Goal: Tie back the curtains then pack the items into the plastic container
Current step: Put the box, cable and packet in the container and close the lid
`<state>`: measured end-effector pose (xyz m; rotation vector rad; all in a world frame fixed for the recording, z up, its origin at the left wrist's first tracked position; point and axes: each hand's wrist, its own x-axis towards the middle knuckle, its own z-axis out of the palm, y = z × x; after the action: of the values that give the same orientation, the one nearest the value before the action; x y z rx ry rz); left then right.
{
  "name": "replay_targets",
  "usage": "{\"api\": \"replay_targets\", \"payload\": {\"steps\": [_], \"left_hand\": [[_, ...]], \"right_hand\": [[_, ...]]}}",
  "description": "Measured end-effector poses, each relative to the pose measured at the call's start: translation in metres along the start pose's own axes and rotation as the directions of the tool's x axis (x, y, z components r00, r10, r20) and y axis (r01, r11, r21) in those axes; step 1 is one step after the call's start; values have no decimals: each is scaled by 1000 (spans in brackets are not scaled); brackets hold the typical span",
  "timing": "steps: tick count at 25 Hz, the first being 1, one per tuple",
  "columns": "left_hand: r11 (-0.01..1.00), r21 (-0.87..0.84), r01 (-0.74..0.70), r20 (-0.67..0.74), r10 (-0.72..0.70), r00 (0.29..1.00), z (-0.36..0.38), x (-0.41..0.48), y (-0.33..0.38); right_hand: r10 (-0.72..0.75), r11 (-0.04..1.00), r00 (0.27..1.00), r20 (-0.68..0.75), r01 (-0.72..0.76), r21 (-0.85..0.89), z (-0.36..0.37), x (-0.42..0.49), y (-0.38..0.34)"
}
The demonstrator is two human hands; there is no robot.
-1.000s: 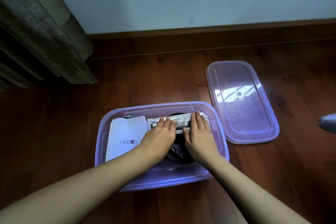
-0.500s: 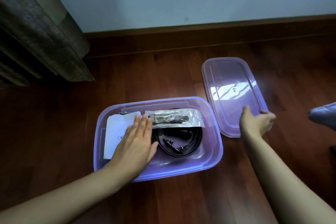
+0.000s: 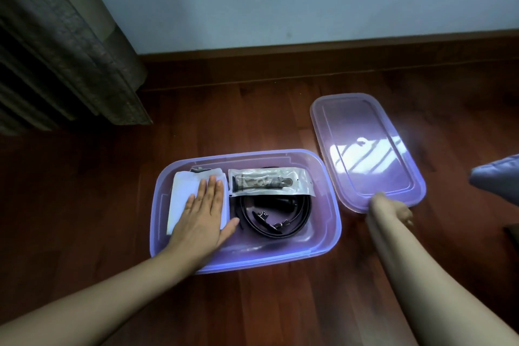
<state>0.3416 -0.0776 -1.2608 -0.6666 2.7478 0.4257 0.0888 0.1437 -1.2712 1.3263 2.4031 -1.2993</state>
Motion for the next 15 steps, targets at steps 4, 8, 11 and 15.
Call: {"api": "replay_targets", "payload": {"steps": [4, 8, 11, 15], "left_hand": [[1000, -5, -1, -13, 1, 1000, -6, -3, 1], [885, -465, -11, -147, -64, 987, -37, 0, -5], [431, -902, 35, -111, -310, 944, -72, 19, -17], [-191, -980, -50, 8, -288, 958, -127, 15, -35]], "right_hand": [[-45, 921, 997, 70, 14, 389, -6, -16, -24], [-297, 613, 936, 189, 35, 789, -21, -17, -45], [-493, 638, 713, 499, -95, 765, -40, -15, -47], [-483, 809, 399, 779, -136, 571, -58, -36, -42]]}}
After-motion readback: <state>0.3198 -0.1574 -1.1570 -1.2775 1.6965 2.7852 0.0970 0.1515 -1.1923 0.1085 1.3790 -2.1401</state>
